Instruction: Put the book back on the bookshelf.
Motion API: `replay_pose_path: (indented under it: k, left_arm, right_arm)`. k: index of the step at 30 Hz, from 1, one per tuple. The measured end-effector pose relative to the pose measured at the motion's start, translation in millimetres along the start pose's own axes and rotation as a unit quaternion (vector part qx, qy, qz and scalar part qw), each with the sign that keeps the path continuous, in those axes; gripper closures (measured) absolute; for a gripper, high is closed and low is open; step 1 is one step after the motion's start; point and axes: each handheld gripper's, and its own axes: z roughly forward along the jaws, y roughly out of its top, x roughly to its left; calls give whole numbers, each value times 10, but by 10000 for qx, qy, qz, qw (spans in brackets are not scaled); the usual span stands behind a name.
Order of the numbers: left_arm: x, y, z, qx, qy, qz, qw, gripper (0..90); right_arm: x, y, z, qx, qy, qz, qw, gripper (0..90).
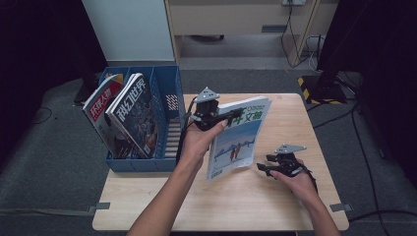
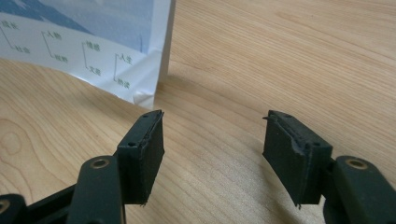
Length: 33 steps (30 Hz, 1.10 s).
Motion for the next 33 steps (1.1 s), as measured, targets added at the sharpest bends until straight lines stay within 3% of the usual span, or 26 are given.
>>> replay_pose_path:
  k: [10, 17, 27, 33]
  left_arm:
    - [48, 11, -111, -64, 102, -39, 9999, 731]
    - [74, 20, -222, -183, 137, -203, 9995, 731]
    - [85, 14, -415, -333, 148, -297, 9989, 730]
    - [96, 10, -519, -436, 172, -343, 9983, 730]
  right_arm:
    - [-41, -5, -25, -63, -199, 59, 9998, 371]
    - [-79, -32, -18, -30, -437, 56, 9990, 356]
    - [-82, -83, 59, 104, -971, -152, 9951, 288]
    - [-97, -80, 66, 127, -1065, -31, 9942, 250]
